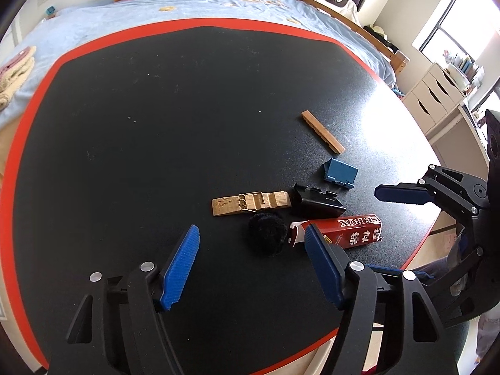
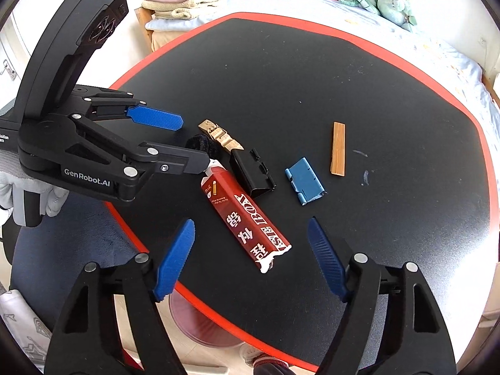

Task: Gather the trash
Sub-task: 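Grasp the black item with the left gripper while the right gripper grasps the red tube box, then carry both held items over the pink wastebasket and open both grippers, then move both open grippers back over the remaining table items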

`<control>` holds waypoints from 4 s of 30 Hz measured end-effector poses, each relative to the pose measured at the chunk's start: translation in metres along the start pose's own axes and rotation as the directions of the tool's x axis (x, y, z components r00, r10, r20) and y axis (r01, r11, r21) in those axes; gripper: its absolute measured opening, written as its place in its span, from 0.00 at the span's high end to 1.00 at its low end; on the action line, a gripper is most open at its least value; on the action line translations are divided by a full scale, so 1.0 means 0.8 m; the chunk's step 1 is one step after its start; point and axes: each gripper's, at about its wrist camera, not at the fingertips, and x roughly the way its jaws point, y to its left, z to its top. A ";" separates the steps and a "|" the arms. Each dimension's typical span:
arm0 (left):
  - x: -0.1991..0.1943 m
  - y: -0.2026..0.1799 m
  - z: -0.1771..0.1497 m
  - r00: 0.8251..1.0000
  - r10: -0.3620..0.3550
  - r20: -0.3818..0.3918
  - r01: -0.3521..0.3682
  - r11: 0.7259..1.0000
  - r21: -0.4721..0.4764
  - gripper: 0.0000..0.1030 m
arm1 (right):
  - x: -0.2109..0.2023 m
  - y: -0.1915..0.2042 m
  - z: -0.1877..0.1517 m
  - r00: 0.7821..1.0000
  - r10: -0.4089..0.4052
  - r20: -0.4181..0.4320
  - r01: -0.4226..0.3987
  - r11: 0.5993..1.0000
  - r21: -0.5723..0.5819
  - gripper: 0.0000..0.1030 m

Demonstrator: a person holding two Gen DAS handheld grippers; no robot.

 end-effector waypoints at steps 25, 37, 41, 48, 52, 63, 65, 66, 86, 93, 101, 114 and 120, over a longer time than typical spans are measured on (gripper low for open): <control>-0.011 -0.004 -0.003 0.999 -0.031 0.019 0.030 0.999 0.017 0.82 | 0.004 0.007 -0.014 1.000 -0.008 -0.022 0.008 1.000 -0.011 0.85; -0.041 -0.012 -0.010 0.998 -0.043 0.052 0.042 0.999 0.034 0.82 | -0.036 0.009 -0.026 1.000 -0.009 0.021 0.007 0.999 0.052 0.85; -0.057 -0.019 -0.014 0.997 -0.049 0.065 0.045 0.998 0.053 0.82 | -0.056 0.012 -0.033 0.999 -0.010 0.046 0.007 0.997 0.080 0.85; -0.087 -0.041 -0.028 0.994 -0.070 0.087 0.061 0.994 0.096 0.82 | -0.098 0.023 -0.048 0.996 -0.022 0.089 0.013 0.995 0.103 0.85; -0.103 -0.056 -0.041 0.992 -0.083 0.096 0.072 0.990 0.120 0.82 | -0.122 0.033 -0.061 0.994 -0.029 0.110 0.016 0.993 0.113 0.85; -0.122 -0.087 -0.088 0.990 -0.117 0.084 0.101 0.980 0.170 0.82 | -0.157 0.063 -0.112 0.994 -0.020 0.111 0.004 0.990 0.143 0.85; -0.122 -0.091 -0.098 0.989 -0.124 0.075 0.110 0.979 0.174 0.82 | -0.158 0.067 -0.121 0.994 -0.016 0.105 0.000 0.989 0.150 0.85; -0.121 -0.093 -0.102 0.990 -0.126 0.071 0.112 0.978 0.176 0.82 | -0.158 0.069 -0.124 0.995 -0.014 0.103 -0.002 0.988 0.152 0.85; -0.117 -0.118 -0.139 0.987 -0.159 0.034 0.150 0.969 0.194 0.78 | -0.148 0.084 -0.162 0.997 0.020 0.077 -0.033 0.984 0.177 0.83; -0.118 -0.109 -0.139 0.987 -0.148 0.068 0.136 0.978 0.160 0.12 | -0.150 0.070 -0.166 0.995 -0.021 0.096 -0.002 0.973 0.229 0.08; -0.121 -0.099 -0.140 0.990 -0.114 0.080 0.102 0.985 0.142 0.08 | -0.142 0.066 -0.169 0.997 -0.033 0.072 0.013 0.966 0.260 0.03; -0.123 -0.094 -0.137 0.991 -0.109 0.081 0.097 0.986 0.133 0.08 | -0.144 0.060 -0.166 0.996 -0.031 0.082 0.006 0.957 0.290 0.03; -0.128 -0.090 -0.125 0.990 -0.103 0.099 0.089 0.986 0.141 0.08 | -0.150 0.054 -0.146 0.994 -0.048 0.099 0.017 0.956 0.293 0.03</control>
